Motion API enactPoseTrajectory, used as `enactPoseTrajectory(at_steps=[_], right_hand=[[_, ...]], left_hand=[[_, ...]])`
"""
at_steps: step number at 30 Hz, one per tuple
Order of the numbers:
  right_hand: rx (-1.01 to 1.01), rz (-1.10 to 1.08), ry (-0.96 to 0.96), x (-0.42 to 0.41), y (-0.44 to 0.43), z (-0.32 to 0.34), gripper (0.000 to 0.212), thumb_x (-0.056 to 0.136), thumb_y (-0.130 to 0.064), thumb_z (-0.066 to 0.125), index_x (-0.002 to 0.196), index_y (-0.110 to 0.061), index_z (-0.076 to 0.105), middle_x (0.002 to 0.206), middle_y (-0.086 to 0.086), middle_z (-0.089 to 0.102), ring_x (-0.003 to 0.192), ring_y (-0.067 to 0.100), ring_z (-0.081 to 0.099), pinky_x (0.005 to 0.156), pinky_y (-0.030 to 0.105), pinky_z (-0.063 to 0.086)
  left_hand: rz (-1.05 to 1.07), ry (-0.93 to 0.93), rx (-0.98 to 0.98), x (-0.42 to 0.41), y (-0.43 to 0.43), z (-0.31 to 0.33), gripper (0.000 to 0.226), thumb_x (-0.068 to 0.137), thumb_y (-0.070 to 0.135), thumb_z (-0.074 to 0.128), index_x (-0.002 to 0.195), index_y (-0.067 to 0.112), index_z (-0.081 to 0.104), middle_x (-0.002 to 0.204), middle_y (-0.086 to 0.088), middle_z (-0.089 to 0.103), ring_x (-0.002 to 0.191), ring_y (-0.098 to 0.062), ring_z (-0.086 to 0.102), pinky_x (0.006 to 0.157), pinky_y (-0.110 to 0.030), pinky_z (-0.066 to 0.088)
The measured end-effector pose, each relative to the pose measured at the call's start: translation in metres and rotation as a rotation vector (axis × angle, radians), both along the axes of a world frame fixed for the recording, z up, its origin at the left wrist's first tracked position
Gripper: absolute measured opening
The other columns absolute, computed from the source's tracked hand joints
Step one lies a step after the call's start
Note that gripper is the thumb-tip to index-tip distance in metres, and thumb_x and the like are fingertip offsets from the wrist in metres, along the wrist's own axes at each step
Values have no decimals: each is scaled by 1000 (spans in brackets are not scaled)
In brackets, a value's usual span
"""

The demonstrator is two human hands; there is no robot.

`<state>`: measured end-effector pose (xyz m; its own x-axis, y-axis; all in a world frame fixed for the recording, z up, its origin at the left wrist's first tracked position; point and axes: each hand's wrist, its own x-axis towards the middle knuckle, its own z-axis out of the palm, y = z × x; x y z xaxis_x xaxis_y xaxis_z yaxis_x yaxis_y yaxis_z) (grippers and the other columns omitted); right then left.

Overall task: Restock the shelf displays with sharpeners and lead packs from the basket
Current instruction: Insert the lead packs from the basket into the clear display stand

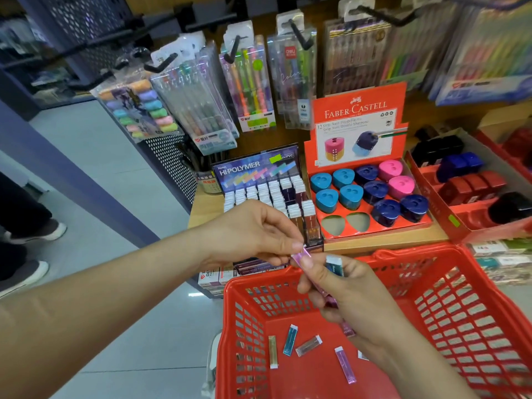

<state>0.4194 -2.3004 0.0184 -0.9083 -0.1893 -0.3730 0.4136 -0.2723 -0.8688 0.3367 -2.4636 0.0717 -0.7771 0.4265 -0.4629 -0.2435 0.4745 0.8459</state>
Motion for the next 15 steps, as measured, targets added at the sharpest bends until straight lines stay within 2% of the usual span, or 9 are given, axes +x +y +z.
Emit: enactPoseTrajectory(at_steps=[4, 7, 10, 13, 15], right_hand=[[6, 6, 4, -1, 0, -2, 22, 79, -38, 70, 74, -17, 70, 71, 10, 58, 51, 10, 41, 41, 18, 27], [-160, -113, -97, -6, 10, -5, 10, 90, -12, 62, 95, -12, 70, 81, 9, 66, 56, 11, 49, 40, 18, 32], [-476, -215, -207, -12, 26, -9, 43, 74, 15, 45, 112, 2, 62, 98, 23, 70, 66, 17, 61, 46, 20, 44], [-626, -250, -243, -17, 40, -11, 55, 71, 22, 38, 118, 3, 59, 112, 33, 65, 87, 27, 70, 63, 24, 58], [-646, -257, -232, -20, 45, -10, 58, 69, 20, 42, 120, 1, 60, 113, 33, 65, 100, 32, 70, 80, 33, 58]], left_hand=[[-40, 93, -54, 0, 6, 7, 12, 82, 6, 71, 90, -2, 71, 79, -19, 69, 63, -15, 60, 59, -18, 53], [69, 282, -77, -19, 5, 18, 4, 84, 7, 70, 87, 4, 72, 73, -13, 67, 63, -16, 59, 65, -29, 53], [172, 529, -173, -51, 7, 25, 3, 85, 14, 71, 84, 13, 73, 76, -11, 70, 69, -20, 63, 75, -41, 56], [113, 753, -353, -74, 19, 18, 5, 86, 20, 70, 84, 16, 72, 76, 0, 69, 72, -13, 64, 77, -37, 56], [12, 848, -492, -81, 26, 7, 9, 87, 24, 68, 89, 16, 73, 83, 2, 71, 78, -11, 63, 79, -32, 53]])
